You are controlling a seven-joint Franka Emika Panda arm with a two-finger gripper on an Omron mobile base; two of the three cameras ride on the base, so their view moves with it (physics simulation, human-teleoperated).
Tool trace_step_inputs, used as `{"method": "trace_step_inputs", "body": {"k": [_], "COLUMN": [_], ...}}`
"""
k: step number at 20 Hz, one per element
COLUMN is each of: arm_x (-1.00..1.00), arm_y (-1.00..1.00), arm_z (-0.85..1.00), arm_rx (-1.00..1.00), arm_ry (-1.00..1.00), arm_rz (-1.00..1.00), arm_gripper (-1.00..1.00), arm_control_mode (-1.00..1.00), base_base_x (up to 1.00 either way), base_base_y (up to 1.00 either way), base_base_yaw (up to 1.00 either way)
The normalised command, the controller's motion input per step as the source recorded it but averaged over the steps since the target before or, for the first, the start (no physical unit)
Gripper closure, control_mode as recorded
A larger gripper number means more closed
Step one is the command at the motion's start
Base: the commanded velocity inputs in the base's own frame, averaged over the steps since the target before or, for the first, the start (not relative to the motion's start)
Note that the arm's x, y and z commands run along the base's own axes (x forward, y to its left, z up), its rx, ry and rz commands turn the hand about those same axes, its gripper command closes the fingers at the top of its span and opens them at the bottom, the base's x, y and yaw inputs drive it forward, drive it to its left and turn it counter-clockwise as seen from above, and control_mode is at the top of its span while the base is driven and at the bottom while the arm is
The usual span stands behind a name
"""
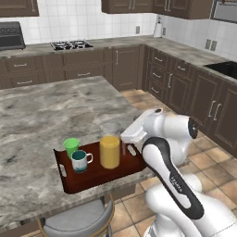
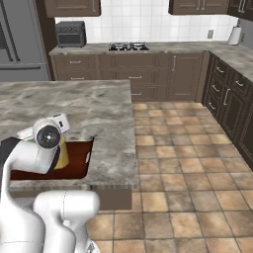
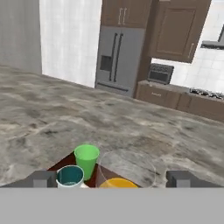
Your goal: There is a tray on the dining counter. Grab the cup, mug, and pitcher and place them on the tray. The pitcher may be placed next to the tray if it cannot fit the tray.
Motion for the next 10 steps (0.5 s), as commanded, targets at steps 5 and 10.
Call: {"method": "trace_step_inputs", "body": {"k": [5,10], "arm_x": [-0.98,-0.91], "arm_y": [-1.0,-1.0], "arm_z": [1.0,0.86], "arm_rx": [0.22,0.18], "arm_ry": [0.11,0.31], "arm_rz": [-0.31,-0.35], "arm_gripper": [-1.0,-1.0], "arm_control_mode": [-1.0,-1.0], "base_base_x": [0.0,0.0], "base_base_y": [0.0,0.0], "base_base_yaw": [0.0,0.0]}}
